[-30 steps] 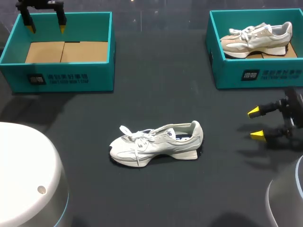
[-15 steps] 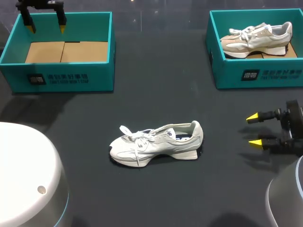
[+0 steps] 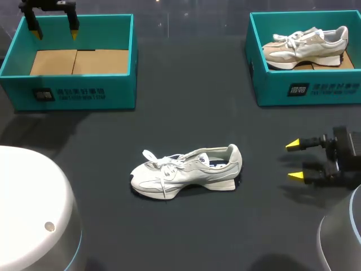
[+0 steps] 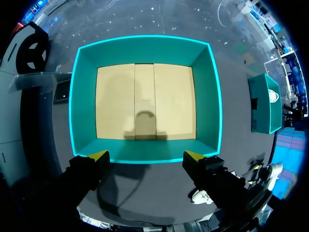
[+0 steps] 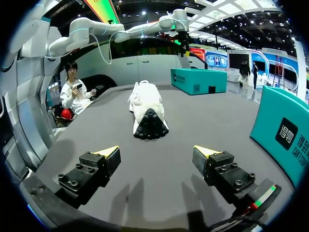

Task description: Take the shoe out of the shoebox, open the shoe tongue, remove and reinsert the insole, then place the shoe into the shoebox

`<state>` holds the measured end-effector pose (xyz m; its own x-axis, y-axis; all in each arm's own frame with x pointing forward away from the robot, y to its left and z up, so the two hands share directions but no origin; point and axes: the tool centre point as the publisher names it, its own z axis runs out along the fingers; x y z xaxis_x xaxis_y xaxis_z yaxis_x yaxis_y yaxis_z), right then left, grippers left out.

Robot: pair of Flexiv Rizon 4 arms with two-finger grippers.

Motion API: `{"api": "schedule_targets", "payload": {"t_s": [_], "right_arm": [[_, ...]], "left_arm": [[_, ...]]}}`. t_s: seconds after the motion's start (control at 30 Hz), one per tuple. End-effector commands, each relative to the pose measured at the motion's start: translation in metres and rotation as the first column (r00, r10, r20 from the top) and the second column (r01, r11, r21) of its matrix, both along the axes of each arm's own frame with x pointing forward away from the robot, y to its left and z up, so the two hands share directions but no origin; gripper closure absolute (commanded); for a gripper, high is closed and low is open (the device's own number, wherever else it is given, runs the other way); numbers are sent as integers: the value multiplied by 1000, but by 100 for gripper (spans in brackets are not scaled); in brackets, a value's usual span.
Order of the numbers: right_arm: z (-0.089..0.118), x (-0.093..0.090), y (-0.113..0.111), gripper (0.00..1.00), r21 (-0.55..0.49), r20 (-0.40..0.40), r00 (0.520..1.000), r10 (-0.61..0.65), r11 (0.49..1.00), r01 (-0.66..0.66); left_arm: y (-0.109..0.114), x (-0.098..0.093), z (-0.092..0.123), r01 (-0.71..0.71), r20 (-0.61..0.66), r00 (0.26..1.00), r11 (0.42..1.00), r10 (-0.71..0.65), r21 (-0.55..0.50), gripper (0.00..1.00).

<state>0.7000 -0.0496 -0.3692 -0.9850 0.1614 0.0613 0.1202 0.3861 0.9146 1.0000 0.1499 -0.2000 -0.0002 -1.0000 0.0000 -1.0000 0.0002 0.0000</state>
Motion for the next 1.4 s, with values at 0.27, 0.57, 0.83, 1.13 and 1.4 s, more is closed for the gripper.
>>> {"api": "schedule_targets", "payload": {"t_s": [0.27, 0.57, 0.83, 1.13, 1.4], "right_arm": [[-7, 9, 27, 0, 47, 18, 1000, -5, 999, 4], [-10, 11, 31, 0, 82, 5, 1000, -15, 997, 15], [-10, 11, 31, 0, 82, 5, 1000, -15, 997, 15], [0, -1, 56, 0, 17, 64, 998, -25, 1000, 24], [0, 3, 82, 0, 44, 31, 999, 27, 999, -29]], "left_arm": [[0, 0, 0, 0, 0, 1000, 1000, 0, 0, 0], [0, 0, 0, 0, 0, 1000, 1000, 0, 0, 0], [0, 0, 0, 0, 0, 1000, 1000, 0, 0, 0], [0, 0, 0, 0, 0, 1000, 1000, 0, 0, 0], [0, 0, 0, 0, 0, 1000, 1000, 0, 0, 0]]}}
